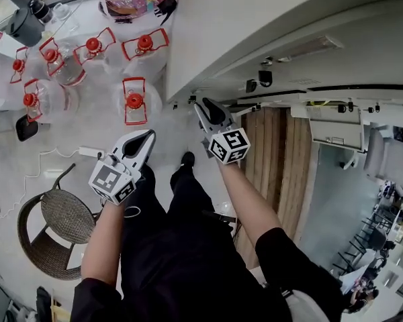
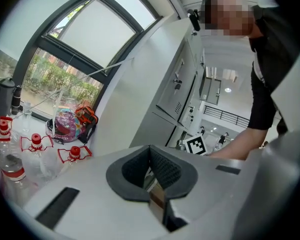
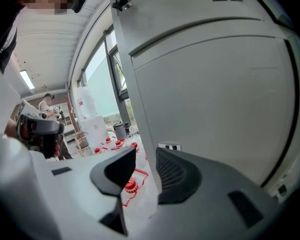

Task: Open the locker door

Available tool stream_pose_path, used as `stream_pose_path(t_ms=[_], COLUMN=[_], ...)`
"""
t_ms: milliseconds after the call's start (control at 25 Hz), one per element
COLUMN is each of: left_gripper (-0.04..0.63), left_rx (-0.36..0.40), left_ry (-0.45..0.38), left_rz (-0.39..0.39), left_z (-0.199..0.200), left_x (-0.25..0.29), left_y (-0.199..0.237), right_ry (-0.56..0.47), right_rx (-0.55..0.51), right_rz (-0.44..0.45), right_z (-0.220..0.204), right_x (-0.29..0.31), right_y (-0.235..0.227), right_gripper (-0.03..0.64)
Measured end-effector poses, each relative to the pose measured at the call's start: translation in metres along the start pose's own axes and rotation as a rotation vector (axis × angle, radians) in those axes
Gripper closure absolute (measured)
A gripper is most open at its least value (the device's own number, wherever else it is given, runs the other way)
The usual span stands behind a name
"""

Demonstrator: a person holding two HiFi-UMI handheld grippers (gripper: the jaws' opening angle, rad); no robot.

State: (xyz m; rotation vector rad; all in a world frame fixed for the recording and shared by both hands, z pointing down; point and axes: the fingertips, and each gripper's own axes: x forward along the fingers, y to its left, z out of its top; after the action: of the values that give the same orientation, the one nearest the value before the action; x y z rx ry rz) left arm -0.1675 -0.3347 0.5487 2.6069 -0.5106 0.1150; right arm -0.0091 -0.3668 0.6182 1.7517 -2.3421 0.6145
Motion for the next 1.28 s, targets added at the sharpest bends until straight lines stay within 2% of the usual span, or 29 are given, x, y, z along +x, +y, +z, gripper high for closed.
stream_pose_path(t_ms=[320,760,1040,1280], left_gripper=[0.584,0.584,0.584,0.584], left_rx=[-0.034,-0.034,-0.044,-0.056], left_ry=[0.051,0.073,0.095,0.097], left_rz=[-0.025,-0.048,-0.068,-0.055], left_z=[-0.022,-0.022,-0.032,-0.032], left_x=[-0.011,-0.007,-0.003,-0.007], left_y=[-0.002,-0.004,-0.015,-0.012], right_ry=[0.041,0.074,0.080,0.075], right_rx=[-0.018,-0.040,-0.056,-0.095], right_rz=[-0.030,-0.075,-0.066,-0.050], right_z=[-0.025,-0.038,-0.039,-0.035], right_x=[0.024,0.042,0.048,0.053], right_y=[-0.019,-0.034,-0.038,-0.035], right_gripper=[0.494,0.494,0.494,0.500])
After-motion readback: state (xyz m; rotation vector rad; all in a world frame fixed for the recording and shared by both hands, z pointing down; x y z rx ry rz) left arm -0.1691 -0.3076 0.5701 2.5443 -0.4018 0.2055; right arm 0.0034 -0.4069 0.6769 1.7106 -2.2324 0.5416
